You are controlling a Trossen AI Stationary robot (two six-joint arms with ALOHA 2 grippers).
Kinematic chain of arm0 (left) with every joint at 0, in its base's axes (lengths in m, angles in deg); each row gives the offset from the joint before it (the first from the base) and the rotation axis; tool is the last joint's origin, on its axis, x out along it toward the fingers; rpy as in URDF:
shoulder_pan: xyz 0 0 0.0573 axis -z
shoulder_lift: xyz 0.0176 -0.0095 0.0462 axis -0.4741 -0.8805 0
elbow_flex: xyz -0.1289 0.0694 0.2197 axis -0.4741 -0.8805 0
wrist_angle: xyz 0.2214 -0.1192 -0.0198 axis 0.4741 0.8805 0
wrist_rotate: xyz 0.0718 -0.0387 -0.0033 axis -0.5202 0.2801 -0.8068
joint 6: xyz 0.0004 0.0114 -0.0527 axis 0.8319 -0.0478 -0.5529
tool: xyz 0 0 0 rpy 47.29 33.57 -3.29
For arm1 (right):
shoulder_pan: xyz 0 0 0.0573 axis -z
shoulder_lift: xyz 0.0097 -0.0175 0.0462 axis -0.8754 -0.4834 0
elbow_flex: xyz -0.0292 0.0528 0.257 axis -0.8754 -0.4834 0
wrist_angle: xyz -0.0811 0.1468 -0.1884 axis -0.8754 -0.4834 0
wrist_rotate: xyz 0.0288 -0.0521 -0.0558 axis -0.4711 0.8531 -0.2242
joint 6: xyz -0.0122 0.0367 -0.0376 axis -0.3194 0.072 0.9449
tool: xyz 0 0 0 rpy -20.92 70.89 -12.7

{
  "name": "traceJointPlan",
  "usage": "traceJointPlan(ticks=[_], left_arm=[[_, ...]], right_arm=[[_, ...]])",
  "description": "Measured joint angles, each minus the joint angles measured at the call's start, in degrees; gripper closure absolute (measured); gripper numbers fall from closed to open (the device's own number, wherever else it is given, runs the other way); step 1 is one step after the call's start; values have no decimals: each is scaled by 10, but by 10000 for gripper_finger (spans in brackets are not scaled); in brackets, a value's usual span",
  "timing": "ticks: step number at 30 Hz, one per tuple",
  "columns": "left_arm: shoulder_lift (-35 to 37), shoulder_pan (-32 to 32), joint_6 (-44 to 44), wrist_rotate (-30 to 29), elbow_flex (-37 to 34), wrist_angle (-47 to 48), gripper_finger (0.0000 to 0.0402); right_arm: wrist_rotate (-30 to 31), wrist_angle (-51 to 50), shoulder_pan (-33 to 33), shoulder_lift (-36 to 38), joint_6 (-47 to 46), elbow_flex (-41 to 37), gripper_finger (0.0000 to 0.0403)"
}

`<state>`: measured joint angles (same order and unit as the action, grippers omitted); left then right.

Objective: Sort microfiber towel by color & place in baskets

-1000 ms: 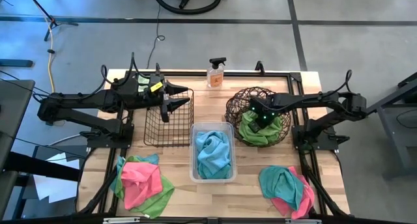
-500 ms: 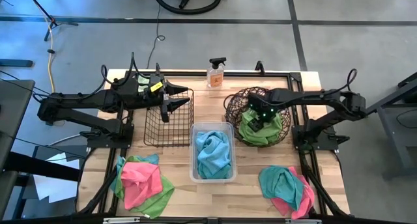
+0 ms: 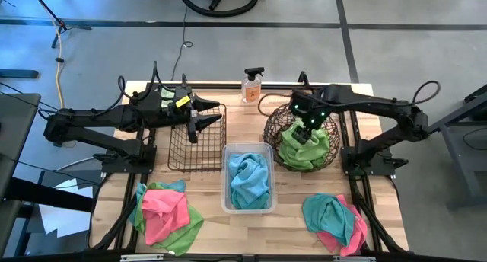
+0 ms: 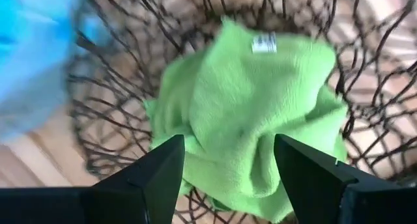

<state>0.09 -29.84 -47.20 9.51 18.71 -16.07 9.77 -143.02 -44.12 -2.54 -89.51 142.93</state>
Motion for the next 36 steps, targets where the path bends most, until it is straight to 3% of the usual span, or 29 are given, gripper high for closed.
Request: traceJointPlan(ticks=[6, 10, 14, 17, 20, 23, 36], left_arm=[[0, 0, 0, 0, 0, 0, 186], [0, 0, -4, 0, 0, 0, 186], [0, 0, -4, 11, 0, 0, 186], [0, 0, -5, 20, 0, 0, 186], [0, 0, -5, 20, 0, 0, 186], [0, 0, -5, 20, 0, 0, 186], [0, 0, -5, 35, 0, 1, 186]], right_arm=[[33, 23, -5, 69, -2, 28, 167], [74, 115, -30, 144, -24, 1, 167], [105, 312, -62, 220, -37, -67, 167], [109, 513, -84, 253, -30, -135, 167], [100, 708, -104, 259, 9, -197, 167], [82, 824, -120, 246, 66, -234, 167], [73, 841, -130, 206, 88, -226, 167]])
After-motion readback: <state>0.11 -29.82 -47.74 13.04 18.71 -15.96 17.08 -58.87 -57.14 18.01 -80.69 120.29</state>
